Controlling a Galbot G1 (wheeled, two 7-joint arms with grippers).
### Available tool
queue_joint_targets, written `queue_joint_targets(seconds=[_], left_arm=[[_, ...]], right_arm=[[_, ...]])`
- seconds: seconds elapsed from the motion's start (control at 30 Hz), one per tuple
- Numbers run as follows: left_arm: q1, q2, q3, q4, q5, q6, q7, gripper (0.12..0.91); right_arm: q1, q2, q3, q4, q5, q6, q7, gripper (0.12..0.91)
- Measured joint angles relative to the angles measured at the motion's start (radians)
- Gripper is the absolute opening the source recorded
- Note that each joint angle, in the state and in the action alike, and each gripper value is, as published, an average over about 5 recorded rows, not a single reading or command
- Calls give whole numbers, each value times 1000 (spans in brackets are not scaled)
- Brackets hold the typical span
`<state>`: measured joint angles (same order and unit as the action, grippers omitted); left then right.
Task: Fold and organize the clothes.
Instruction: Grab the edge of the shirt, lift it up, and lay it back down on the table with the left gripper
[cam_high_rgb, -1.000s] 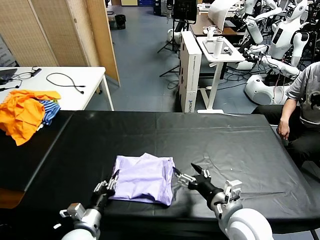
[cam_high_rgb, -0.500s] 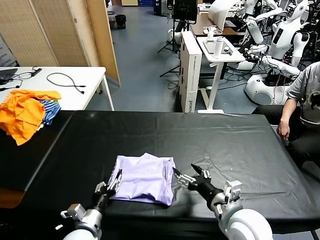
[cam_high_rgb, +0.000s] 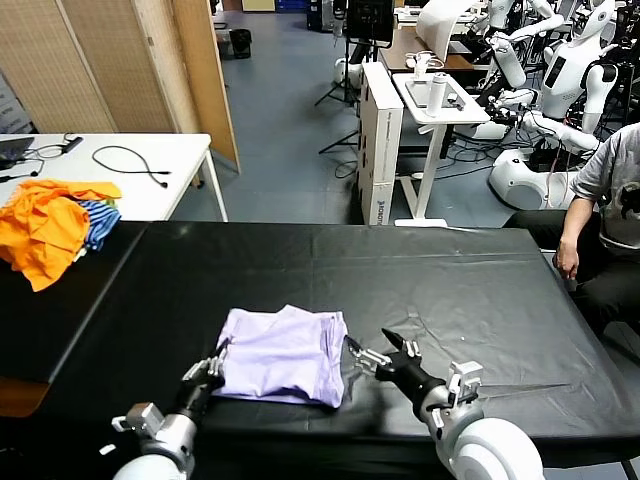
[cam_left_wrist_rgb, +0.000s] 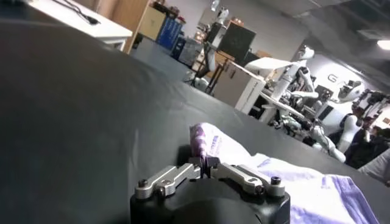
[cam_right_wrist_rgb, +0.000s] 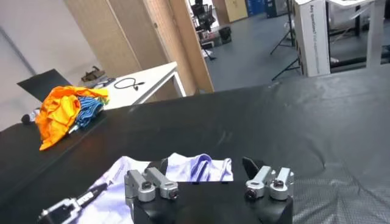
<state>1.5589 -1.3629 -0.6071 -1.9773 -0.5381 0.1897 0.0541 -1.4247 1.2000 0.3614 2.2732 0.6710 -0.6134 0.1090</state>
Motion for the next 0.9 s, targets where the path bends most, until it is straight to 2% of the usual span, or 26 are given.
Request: queue_joint_targets(seconds=[0.1,0.27,0.6,0.77,0.9], left_arm=[[4,40,-31,-18,54,12,-11,176],[27,141,-116,-40,130,14,-11,176],[134,389,-379,-81,211,-7,-20,176],[162,415,-422,-147,262,16,-54,176],[148,389,-365,-216,242,60,-100,176]], right_arm=[[1,0,1,-7,-1,2,1,907],[9,8,-8,-24,-5,5,6,907],[27,23,-27,-51,-5,8,9,907],[21,22,-24,-51,-5,9,9,907],[14,20,-18,-45,-5,7,12,907]])
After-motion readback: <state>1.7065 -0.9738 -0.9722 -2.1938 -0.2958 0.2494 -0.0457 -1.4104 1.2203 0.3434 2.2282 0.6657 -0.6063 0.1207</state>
